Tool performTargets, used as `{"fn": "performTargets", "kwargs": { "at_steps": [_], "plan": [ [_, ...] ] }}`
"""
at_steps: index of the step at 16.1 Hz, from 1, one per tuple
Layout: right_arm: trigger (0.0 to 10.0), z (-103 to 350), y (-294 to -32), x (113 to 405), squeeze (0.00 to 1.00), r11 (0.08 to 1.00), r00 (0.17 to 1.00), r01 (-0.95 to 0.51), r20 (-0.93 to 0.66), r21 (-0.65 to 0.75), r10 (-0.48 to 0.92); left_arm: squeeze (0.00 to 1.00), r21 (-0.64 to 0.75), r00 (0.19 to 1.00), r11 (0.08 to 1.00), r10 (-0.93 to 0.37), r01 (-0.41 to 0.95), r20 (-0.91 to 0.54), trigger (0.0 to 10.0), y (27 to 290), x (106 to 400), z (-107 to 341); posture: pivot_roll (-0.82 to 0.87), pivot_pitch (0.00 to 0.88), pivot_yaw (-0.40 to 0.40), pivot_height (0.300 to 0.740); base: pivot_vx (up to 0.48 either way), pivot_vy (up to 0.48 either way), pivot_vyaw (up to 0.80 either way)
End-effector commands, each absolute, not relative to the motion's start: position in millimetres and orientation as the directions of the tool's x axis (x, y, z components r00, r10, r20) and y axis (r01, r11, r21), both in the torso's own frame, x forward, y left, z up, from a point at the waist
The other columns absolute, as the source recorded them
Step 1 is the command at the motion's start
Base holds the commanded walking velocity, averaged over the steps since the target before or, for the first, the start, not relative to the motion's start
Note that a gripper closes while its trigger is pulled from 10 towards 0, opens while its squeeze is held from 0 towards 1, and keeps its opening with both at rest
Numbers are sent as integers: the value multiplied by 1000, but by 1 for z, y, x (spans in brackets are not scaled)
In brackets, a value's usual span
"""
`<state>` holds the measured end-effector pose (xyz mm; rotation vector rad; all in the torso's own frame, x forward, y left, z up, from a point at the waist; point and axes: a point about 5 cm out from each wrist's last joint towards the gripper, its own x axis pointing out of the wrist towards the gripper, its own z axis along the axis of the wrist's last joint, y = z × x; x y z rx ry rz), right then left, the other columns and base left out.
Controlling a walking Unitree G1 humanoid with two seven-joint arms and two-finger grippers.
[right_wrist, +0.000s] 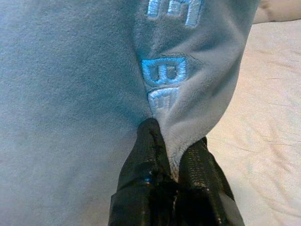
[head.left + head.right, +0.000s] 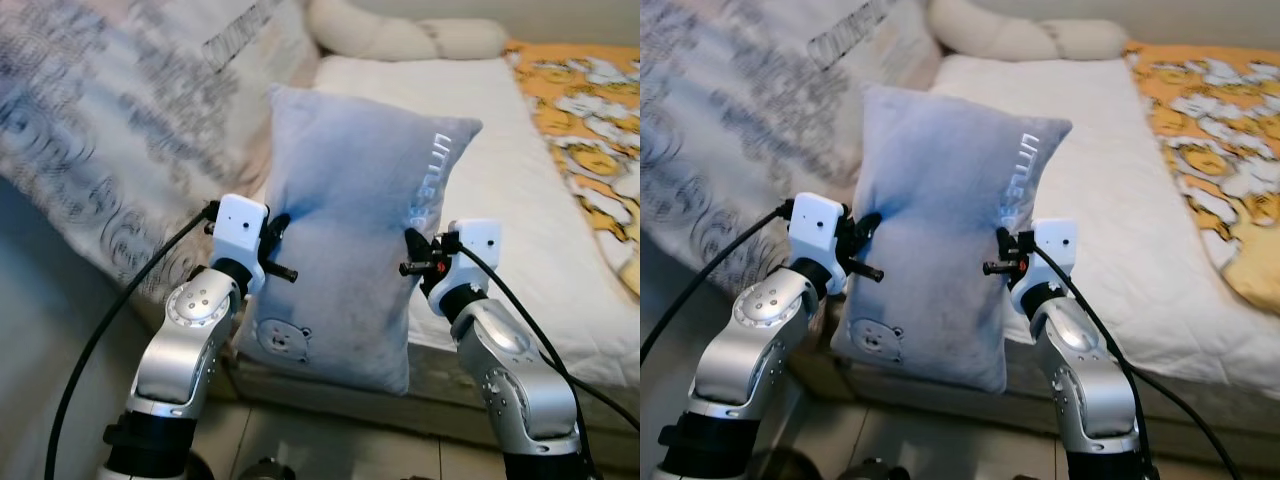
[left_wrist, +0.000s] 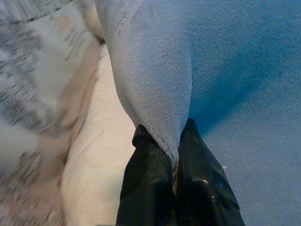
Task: Clean up the room
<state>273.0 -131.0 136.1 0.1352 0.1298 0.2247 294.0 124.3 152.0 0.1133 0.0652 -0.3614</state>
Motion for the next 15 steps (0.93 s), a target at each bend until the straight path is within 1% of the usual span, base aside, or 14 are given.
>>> {"fn": "performTargets", "kwargs": {
  "at_steps": [1,3,6,7,9,11,15],
  "plan": [
    [10000,142,-128,276,0,965,965,-232,-95,124,244,0,111,948,942,-314,317,-46,10000,132,295,162,23,0,52,740,244,0,0],
    [10000,140,-128,276,0,961,967,-216,-98,172,235,0,111,948,941,-315,319,-48,10000,132,294,162,28,0,49,740,244,0,0],
    [10000,140,-128,276,0,960,964,-229,-100,160,246,0,111,949,943,-311,315,-50,10000,133,294,161,31,0,45,740,242,0,0],
    [10000,141,-127,277,0,963,960,-248,-105,105,258,0,110,949,943,-311,315,-50,10000,133,294,161,32,0,43,740,244,0,800],
    [10000,141,-126,278,0,963,958,-256,-110,80,264,0,109,949,943,-311,315,-51,10000,133,294,161,35,0,40,740,244,0,800],
    [10000,139,-128,278,0,963,964,-226,-108,145,243,0,108,950,944,-308,312,-51,10000,133,293,161,39,0,36,740,122,0,0],
    [10000,140,-127,278,0,960,961,-242,-102,143,257,0,108,951,945,-305,309,-55,10000,134,293,161,39,0,36,740,242,0,0]
  ]
}}
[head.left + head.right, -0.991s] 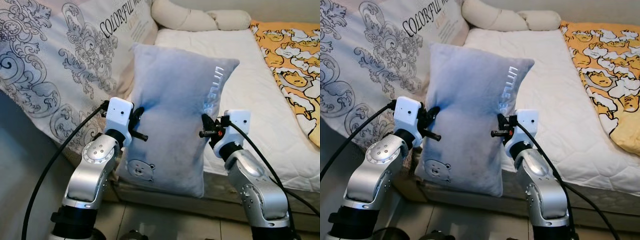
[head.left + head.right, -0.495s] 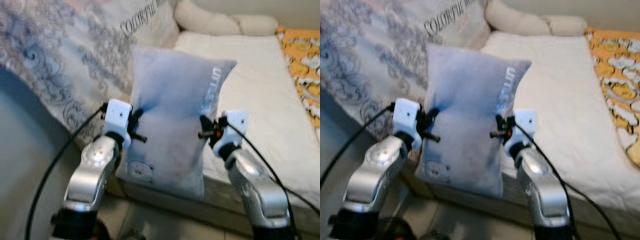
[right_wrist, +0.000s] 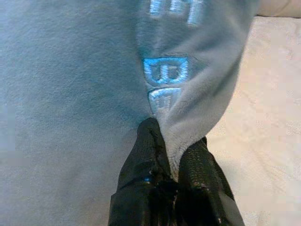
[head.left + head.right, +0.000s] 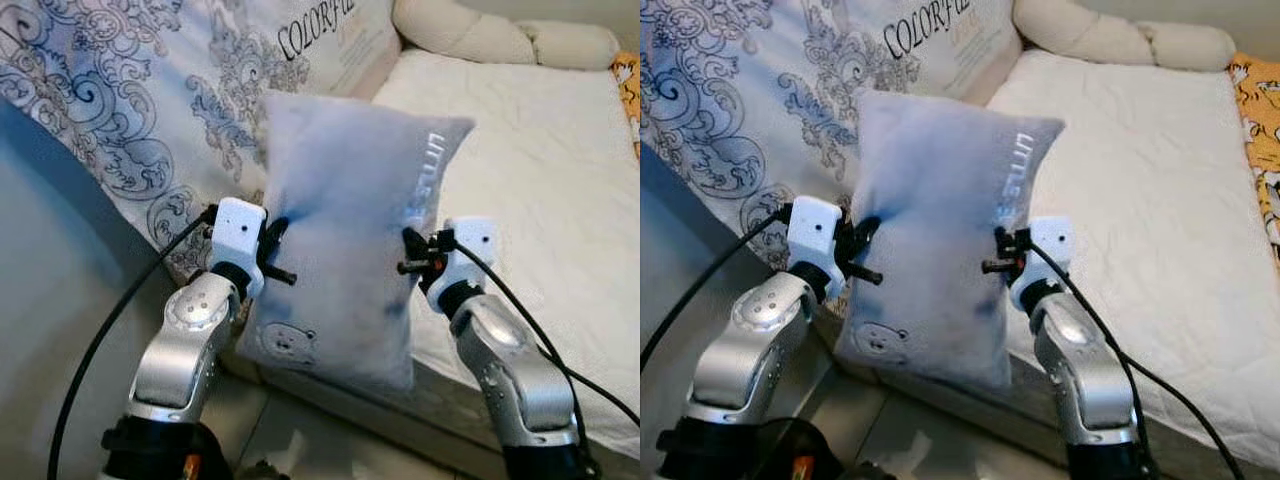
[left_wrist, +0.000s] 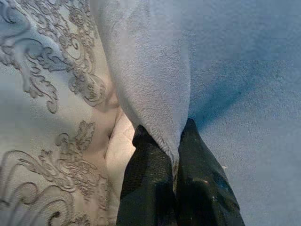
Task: Clean up the room
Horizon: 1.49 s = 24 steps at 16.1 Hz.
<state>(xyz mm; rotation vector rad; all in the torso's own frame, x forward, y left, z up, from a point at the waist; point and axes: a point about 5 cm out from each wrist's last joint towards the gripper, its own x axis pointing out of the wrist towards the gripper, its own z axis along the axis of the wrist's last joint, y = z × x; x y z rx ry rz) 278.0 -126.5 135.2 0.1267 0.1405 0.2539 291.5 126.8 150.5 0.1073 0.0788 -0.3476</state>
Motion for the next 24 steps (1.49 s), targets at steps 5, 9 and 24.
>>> {"fn": "performTargets", "kwargs": {
  "at_steps": [5,9,24],
  "plan": [
    [10000,140,-124,279,0,956,959,-250,-100,152,266,0,106,954,948,-296,300,-56,10000,135,294,161,41,0,37,740,256,0,0],
    [10000,140,-125,281,0,956,959,-247,-99,155,264,0,105,955,949,-291,296,-54,10000,136,295,162,43,0,37,740,301,0,0],
    [10000,141,-124,283,0,956,957,-257,-100,145,272,0,101,957,952,-284,288,-55,10000,137,296,162,44,0,36,740,302,0,-51]
  ]
}}
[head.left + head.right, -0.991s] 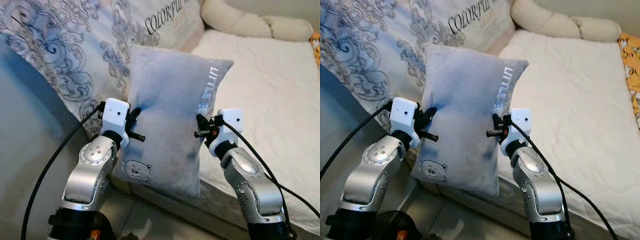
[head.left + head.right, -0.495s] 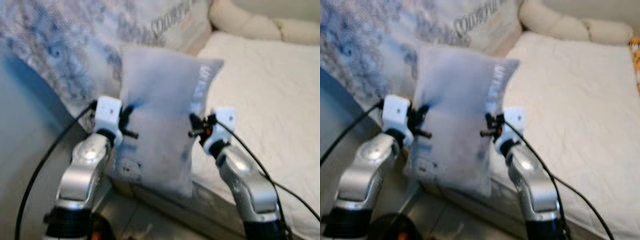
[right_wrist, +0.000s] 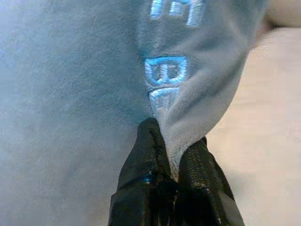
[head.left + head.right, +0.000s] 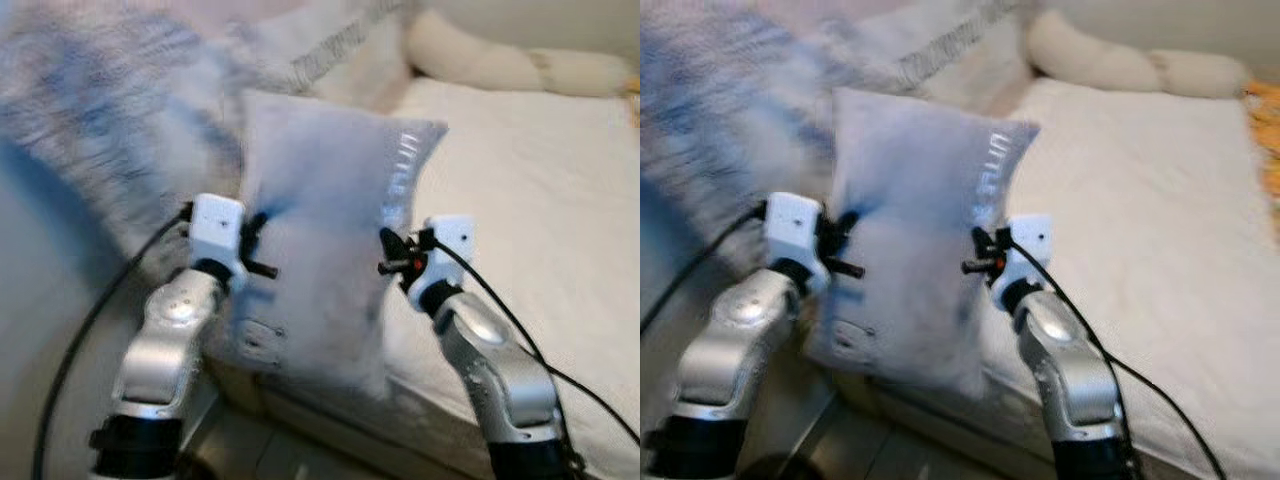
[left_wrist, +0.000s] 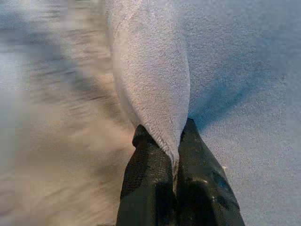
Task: Clean up the room
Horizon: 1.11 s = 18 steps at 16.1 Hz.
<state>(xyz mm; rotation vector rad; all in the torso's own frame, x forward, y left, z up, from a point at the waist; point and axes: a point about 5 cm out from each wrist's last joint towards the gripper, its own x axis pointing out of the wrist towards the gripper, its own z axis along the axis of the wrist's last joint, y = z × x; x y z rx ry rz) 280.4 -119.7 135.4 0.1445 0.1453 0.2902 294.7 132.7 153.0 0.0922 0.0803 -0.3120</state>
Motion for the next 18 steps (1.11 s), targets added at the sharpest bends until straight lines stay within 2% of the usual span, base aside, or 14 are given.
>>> {"fn": "performTargets", "kwargs": {
  "at_steps": [1,17,18],
  "plan": [
    [10000,141,-123,283,0,955,957,-257,-100,146,273,0,101,958,953,-282,286,-54,10000,138,296,163,45,0,36,740,304,0,0],
    [10000,138,-120,283,0,947,947,-279,-119,157,299,0,103,961,956,-270,275,-61,10000,142,293,162,63,0,19,740,304,0,0],
    [10000,138,-120,283,0,946,945,-282,-124,157,302,0,103,961,956,-270,275,-60,10000,142,293,162,64,0,19,740,304,0,-781]
  ]
}}
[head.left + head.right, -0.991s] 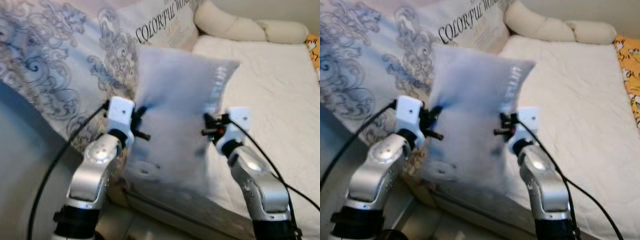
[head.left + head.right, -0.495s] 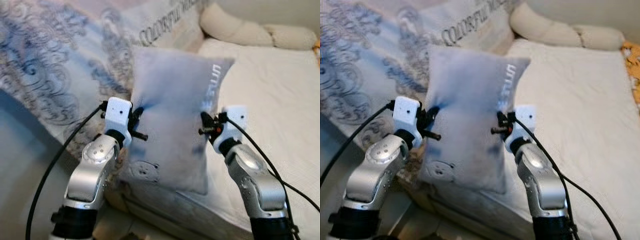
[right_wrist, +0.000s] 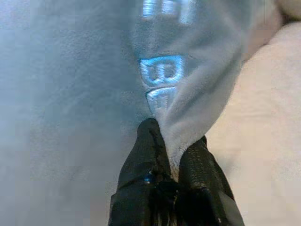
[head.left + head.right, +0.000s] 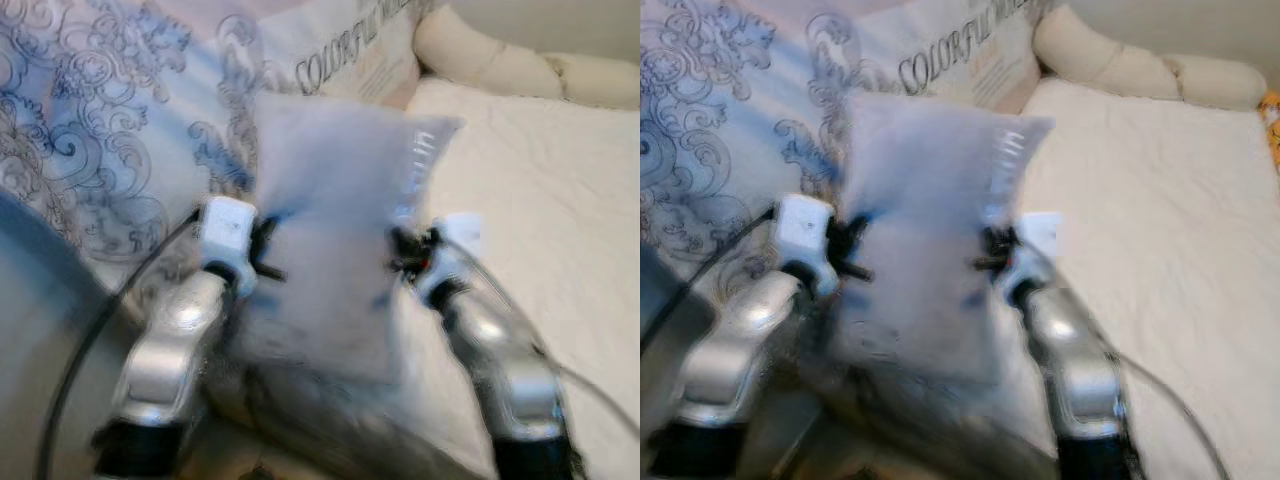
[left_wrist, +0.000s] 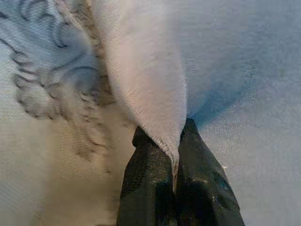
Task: Clean up the room
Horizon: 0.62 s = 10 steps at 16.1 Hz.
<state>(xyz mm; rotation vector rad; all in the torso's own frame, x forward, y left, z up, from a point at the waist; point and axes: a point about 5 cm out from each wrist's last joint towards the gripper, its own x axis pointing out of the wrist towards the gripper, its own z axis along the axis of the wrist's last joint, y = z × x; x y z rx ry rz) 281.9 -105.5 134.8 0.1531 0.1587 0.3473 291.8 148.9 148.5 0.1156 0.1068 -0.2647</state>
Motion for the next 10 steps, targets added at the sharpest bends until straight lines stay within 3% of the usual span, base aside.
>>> {"fn": "performTargets", "kwargs": {
  "at_steps": [1,7,10],
  "plan": [
    [10000,137,-120,283,0,946,944,-285,-126,156,305,0,104,961,956,-270,275,-60,10000,143,293,162,65,0,18,740,304,0,-781],
    [10000,137,-119,283,0,946,945,-284,-122,154,303,0,113,960,953,-275,280,-62,10000,145,294,163,59,0,28,740,306,0,-77],
    [10000,136,-122,284,0,939,947,-258,-133,229,292,0,119,957,951,-279,287,-77,10000,146,295,163,56,0,32,740,281,0,0]
  ]
}}
